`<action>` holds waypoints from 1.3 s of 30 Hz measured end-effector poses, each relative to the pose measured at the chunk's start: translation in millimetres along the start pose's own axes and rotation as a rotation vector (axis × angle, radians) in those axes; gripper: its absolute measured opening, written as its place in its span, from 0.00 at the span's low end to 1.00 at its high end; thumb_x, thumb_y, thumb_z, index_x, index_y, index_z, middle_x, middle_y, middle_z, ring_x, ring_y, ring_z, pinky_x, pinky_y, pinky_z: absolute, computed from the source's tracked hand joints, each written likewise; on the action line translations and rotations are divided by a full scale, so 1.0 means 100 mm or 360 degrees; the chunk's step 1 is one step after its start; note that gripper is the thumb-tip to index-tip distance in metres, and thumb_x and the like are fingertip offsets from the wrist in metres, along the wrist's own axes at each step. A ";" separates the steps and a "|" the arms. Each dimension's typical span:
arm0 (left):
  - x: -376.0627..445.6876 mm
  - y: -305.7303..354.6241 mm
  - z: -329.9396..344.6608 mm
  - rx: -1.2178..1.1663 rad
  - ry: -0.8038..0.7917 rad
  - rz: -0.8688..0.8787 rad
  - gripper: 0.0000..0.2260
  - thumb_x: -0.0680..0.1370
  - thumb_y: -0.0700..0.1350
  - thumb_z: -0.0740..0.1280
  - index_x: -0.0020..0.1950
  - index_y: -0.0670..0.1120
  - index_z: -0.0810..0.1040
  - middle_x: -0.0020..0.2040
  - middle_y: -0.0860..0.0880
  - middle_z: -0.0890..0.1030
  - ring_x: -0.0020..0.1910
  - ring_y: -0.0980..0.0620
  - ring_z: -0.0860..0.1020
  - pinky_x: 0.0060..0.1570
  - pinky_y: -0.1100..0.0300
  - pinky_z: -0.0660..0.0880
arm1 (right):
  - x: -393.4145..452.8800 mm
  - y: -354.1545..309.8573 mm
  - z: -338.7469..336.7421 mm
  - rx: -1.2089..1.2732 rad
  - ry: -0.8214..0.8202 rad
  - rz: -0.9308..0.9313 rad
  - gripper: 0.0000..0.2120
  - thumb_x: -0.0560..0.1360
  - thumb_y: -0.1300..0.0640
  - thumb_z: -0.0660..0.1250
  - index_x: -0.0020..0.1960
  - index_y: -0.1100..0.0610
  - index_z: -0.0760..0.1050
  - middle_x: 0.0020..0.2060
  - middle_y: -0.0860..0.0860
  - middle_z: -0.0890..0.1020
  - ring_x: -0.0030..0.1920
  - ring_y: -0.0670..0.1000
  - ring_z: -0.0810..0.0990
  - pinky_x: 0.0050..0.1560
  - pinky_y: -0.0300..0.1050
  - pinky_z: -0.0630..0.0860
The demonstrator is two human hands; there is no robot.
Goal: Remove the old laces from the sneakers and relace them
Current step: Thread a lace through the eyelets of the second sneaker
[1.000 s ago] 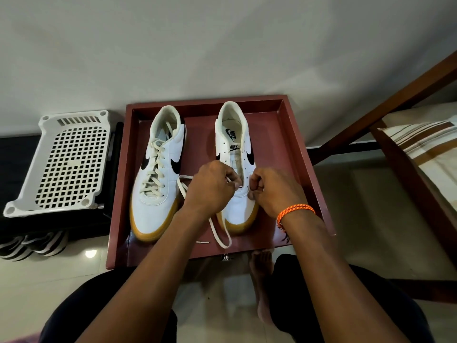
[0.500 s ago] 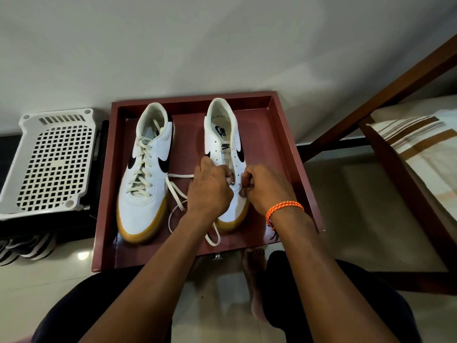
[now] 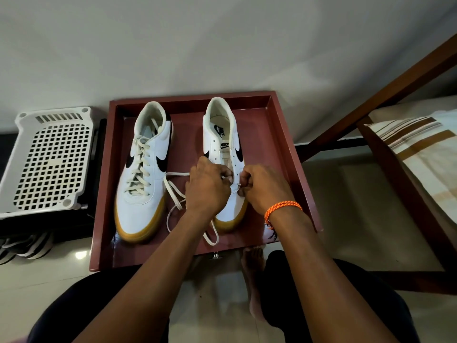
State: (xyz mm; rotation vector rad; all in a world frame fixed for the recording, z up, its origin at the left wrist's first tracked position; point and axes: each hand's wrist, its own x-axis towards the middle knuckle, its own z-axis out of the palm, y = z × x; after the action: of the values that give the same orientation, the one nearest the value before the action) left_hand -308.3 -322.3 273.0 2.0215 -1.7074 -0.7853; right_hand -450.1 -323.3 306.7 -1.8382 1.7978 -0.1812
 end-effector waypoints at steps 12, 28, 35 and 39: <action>-0.08 -0.37 -0.21 -0.0221 -0.0264 0.0391 0.13 0.77 0.56 0.76 0.60 0.58 0.81 0.54 0.53 0.72 0.54 0.56 0.76 0.55 0.54 0.77 | 0.02 -0.06 0.03 0.0097 -0.0053 -0.0025 0.12 0.81 0.47 0.69 0.41 0.51 0.79 0.38 0.50 0.83 0.41 0.53 0.83 0.44 0.51 0.81; -0.12 -0.31 -0.24 -0.0192 -0.0184 0.0300 0.13 0.76 0.55 0.79 0.58 0.61 0.81 0.53 0.55 0.72 0.51 0.55 0.77 0.50 0.60 0.75 | -0.05 -0.34 -0.55 0.2348 -0.0079 -0.0566 0.15 0.83 0.62 0.60 0.39 0.54 0.74 0.38 0.51 0.78 0.43 0.49 0.76 0.49 0.46 0.73; -0.11 -0.30 -0.24 -0.0225 -0.0148 0.0290 0.13 0.74 0.53 0.80 0.57 0.61 0.82 0.50 0.56 0.72 0.46 0.61 0.75 0.41 0.75 0.65 | -0.08 -0.29 -0.38 0.1456 -0.0162 -0.0066 0.14 0.81 0.60 0.64 0.37 0.55 0.70 0.30 0.53 0.78 0.25 0.50 0.71 0.29 0.42 0.64; -0.10 -0.32 -0.24 -0.0240 -0.0138 0.0360 0.14 0.74 0.54 0.80 0.58 0.60 0.83 0.51 0.54 0.74 0.50 0.57 0.78 0.47 0.63 0.74 | -0.09 -0.21 -0.08 -0.0040 -0.0058 -0.0011 0.04 0.82 0.51 0.65 0.53 0.51 0.73 0.42 0.49 0.79 0.43 0.54 0.79 0.40 0.48 0.70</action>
State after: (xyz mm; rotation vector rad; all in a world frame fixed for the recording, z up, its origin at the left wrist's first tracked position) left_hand -270.0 -307.9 273.9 1.6829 -1.8254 -0.9047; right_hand -436.1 -317.6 325.4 -1.8536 1.7769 -0.1275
